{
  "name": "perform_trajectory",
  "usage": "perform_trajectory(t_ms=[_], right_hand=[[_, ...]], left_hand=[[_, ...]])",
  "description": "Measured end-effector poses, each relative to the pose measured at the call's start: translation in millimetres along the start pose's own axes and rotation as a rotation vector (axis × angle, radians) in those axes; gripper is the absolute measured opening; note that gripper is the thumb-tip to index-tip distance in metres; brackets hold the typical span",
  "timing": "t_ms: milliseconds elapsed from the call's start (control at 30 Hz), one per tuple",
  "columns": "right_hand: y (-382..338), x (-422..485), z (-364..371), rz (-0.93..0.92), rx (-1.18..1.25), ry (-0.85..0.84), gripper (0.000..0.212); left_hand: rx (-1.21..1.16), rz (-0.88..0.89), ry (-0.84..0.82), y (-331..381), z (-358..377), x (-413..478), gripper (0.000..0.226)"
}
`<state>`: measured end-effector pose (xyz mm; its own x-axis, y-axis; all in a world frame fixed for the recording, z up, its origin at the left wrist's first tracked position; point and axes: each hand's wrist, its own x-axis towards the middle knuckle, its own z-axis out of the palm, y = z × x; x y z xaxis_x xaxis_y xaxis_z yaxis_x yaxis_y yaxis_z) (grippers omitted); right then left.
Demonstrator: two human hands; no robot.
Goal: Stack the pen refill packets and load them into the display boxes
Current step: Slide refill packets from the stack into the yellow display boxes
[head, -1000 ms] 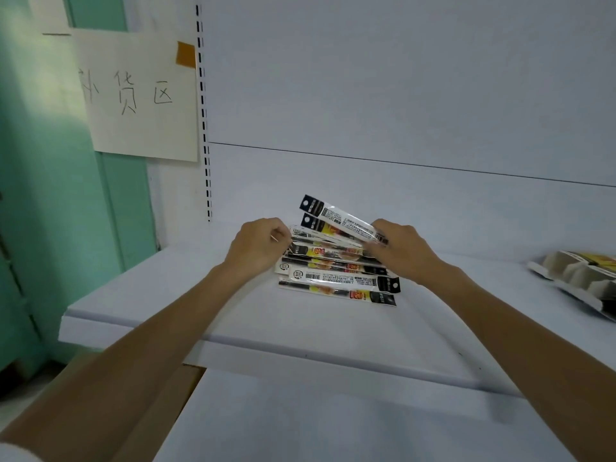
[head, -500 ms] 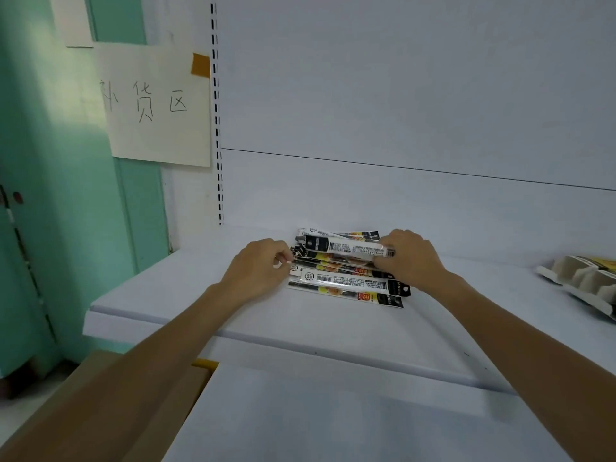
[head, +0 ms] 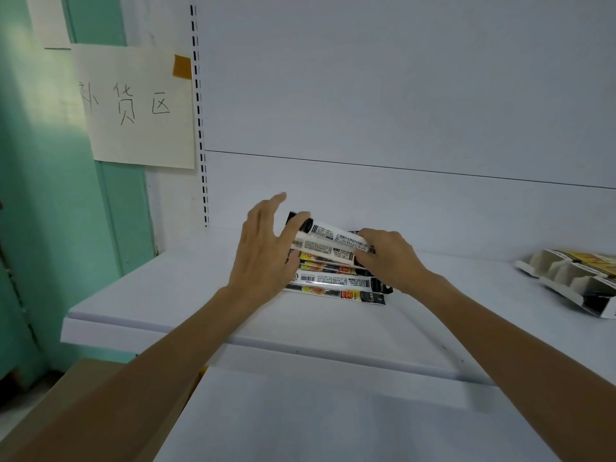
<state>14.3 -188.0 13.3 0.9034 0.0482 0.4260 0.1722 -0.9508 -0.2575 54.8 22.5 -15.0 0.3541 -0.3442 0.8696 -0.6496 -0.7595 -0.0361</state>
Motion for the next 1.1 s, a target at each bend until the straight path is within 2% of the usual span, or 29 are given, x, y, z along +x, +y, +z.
perform_trajectory(t_ms=[133, 233, 367, 500, 567, 667, 767, 867, 933, 1100], right_hand=[[1.2, -3.8, 0.0, 0.033, 0.054, 0.018, 0.022], [-3.2, -3.2, -4.6, 0.042, 0.169, 0.020, 0.018], [-11.5, -5.6, -13.0, 0.071, 0.422, -0.079, 0.020], [-13.3, -8.3, -24.7, 0.114, 0.573, -0.068, 0.023], [-8.4, -9.0, -28.6, 0.140, 0.581, 0.022, 0.027], [-1.0, -9.9, -29.3, 0.197, 0.563, 0.144, 0.031], [-6.4, -9.7, -24.9, 0.176, 0.495, 0.122, 0.033], [-22.1, -10.6, -16.3, 0.069, 0.397, 0.011, 0.033], [-28.8, -11.1, -7.9, 0.008, 0.288, -0.051, 0.035], [-28.8, -17.4, -0.1, -0.084, 0.097, -0.103, 0.039]], left_hand=[[0.016, 0.136, 0.104, 10.5, 1.2, 2.7, 0.025], [-0.004, 0.249, -0.036, 14.1, 7.6, 2.9, 0.017], [0.064, 0.101, -0.091, 12.5, 13.7, 8.8, 0.043], [0.049, 0.148, 0.004, 9.1, 9.4, 14.5, 0.024], [-0.083, -0.017, 0.023, 8.3, 5.0, 17.1, 0.019], [-0.445, -0.500, -0.053, 14.5, -5.8, 27.7, 0.022], [-0.866, -0.831, -0.168, 23.5, -11.9, 37.8, 0.031], [-1.184, -1.000, -0.248, 36.4, -11.9, 37.7, 0.025], [-1.350, -1.033, -0.300, 42.6, -10.1, 32.4, 0.025], [-1.512, -1.190, -0.331, 43.0, -11.2, 23.9, 0.030]])
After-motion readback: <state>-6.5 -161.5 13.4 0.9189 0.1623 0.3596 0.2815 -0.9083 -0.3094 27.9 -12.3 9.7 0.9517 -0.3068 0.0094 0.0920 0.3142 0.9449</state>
